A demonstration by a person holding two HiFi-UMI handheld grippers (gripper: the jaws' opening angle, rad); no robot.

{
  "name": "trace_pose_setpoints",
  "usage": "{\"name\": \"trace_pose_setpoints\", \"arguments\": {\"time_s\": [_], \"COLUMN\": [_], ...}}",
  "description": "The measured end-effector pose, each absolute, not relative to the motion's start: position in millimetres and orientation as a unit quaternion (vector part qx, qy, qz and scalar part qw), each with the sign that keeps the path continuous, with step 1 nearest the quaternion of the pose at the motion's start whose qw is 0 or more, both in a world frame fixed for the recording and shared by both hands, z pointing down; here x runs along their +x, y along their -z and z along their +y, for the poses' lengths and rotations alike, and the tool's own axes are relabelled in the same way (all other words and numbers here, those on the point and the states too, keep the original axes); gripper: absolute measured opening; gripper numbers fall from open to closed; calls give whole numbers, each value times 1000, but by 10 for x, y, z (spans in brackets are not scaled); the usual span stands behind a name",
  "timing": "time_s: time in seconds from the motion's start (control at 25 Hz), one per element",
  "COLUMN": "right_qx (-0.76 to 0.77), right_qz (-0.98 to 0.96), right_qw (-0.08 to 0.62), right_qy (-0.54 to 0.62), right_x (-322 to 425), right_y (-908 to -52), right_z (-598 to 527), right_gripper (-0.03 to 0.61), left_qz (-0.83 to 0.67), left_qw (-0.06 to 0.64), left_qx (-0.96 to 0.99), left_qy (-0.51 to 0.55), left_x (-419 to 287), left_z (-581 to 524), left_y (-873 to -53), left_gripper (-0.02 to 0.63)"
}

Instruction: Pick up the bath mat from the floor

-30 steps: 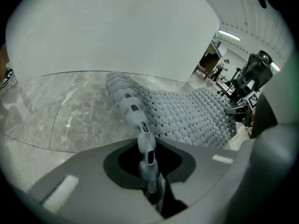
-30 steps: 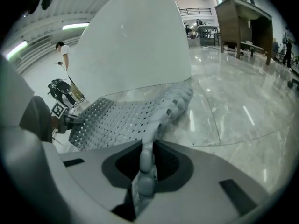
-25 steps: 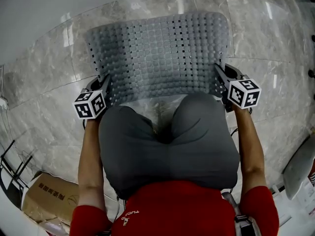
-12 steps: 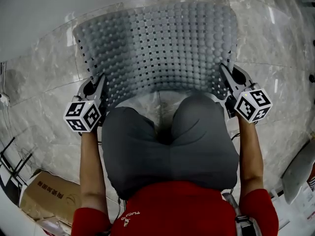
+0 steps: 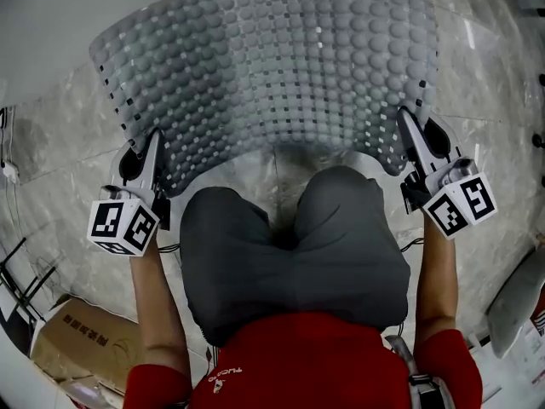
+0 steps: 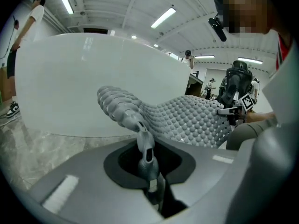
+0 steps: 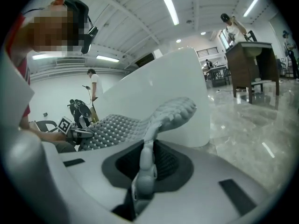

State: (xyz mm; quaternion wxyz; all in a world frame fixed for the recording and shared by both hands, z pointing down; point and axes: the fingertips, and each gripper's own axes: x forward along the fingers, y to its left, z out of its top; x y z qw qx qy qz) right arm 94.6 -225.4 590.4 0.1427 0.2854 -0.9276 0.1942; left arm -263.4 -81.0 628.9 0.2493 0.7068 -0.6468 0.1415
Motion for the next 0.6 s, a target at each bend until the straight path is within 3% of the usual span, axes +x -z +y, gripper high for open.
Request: {"name": "trace_pose_setpoints", "arguments": {"time_s": [0.28, 0.6], "right_qx": [283, 292], "right_qz": [-938, -930], "right_qw": [102, 88], "right_qy": [-175, -206], "right_x": [904, 1196], "right_y": [-5481, -5824], "right_z": [-2286, -2366], "right_gripper": [49, 49], "left_qz": [-658, -653], "left_qw": [209, 212], "left_qx": [713, 715], "left_qy": [-123, -132], "left_x": [-2579, -2293], "left_z": [-868, -988], "left_y": [-5748, -5886], "left_gripper": [52, 51]}}
